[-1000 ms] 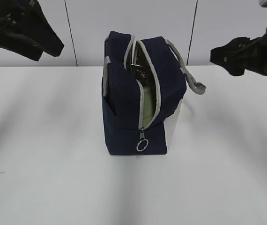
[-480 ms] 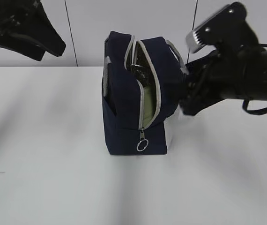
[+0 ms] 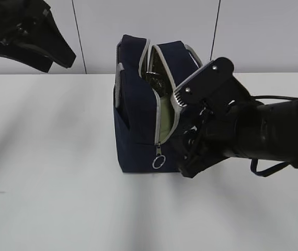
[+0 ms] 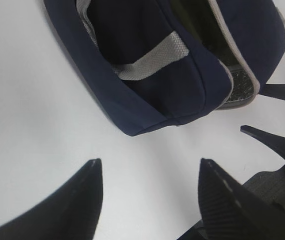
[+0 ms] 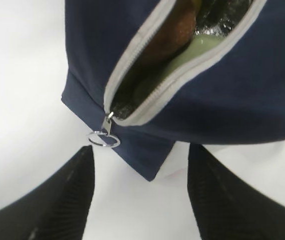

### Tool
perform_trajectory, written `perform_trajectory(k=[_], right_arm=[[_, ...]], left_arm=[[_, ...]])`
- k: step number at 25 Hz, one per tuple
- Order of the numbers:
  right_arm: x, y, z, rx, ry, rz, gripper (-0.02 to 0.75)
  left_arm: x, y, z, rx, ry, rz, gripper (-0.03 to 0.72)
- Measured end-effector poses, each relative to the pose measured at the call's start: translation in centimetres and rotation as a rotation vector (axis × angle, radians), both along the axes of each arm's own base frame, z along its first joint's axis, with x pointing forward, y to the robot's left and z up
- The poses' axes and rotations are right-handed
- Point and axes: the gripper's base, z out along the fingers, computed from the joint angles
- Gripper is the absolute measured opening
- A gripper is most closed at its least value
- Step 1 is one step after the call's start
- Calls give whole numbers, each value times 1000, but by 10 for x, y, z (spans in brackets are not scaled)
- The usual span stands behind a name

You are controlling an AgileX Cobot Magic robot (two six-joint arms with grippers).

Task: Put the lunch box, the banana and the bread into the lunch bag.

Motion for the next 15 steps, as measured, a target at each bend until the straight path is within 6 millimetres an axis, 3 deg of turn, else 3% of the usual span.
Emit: perform_trajectory(k=[8, 12, 15], right_arm=[[-16, 16, -16, -205, -36, -77, 459], [-20, 20, -18, -243, -108, -219, 459], [-27, 30, -21, -176, -162, -293, 459]], left_arm=[[1, 3, -1, 34, -9, -1, 434], [1, 3, -2, 38, -10, -1, 434], [1, 3, -1, 38, -11, 0, 434]])
